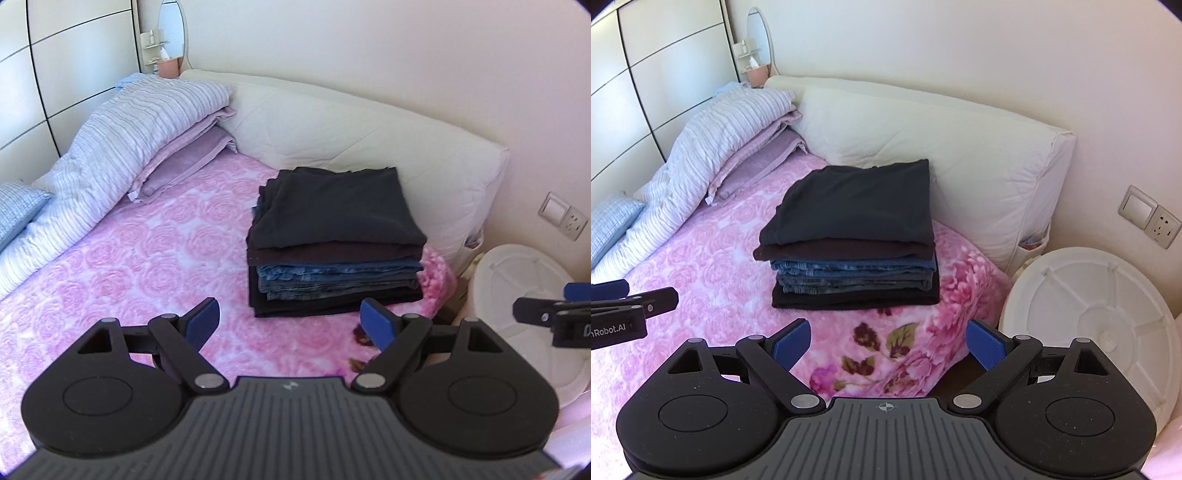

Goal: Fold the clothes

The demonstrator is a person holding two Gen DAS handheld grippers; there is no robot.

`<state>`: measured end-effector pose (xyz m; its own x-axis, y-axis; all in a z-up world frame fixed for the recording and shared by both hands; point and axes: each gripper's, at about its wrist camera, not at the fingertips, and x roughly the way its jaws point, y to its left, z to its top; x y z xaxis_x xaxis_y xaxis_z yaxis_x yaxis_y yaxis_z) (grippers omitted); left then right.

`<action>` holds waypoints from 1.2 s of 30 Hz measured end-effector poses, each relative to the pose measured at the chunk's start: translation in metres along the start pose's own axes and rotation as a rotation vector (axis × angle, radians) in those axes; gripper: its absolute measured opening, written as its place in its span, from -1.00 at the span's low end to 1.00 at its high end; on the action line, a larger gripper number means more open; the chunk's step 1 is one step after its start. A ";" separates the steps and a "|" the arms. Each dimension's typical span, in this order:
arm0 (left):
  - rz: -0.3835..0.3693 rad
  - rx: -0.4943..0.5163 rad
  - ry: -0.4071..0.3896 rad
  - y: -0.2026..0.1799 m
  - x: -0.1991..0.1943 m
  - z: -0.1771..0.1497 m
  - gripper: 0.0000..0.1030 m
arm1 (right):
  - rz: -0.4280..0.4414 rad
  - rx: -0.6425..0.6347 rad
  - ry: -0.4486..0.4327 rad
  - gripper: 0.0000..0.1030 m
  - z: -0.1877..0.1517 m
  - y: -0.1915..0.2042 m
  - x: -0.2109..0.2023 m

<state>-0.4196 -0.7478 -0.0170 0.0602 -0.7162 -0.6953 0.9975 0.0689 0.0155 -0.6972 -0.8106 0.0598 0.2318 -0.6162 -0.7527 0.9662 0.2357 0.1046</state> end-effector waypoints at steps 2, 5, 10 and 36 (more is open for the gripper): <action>-0.023 -0.013 -0.001 0.001 0.001 0.002 0.57 | -0.003 0.000 -0.004 0.82 0.001 0.001 -0.002; -0.052 -0.033 0.003 0.003 0.004 0.005 0.56 | -0.007 0.000 -0.011 0.82 0.001 0.003 -0.005; -0.046 -0.018 0.022 0.003 0.008 0.003 0.56 | -0.013 0.000 -0.020 0.82 0.002 0.007 -0.009; 0.009 0.008 0.082 0.008 0.007 -0.010 0.57 | 0.026 -0.037 -0.010 0.82 -0.001 0.036 -0.004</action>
<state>-0.4117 -0.7452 -0.0285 0.0663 -0.6564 -0.7515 0.9972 0.0695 0.0272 -0.6634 -0.7993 0.0661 0.2586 -0.6169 -0.7433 0.9549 0.2794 0.1003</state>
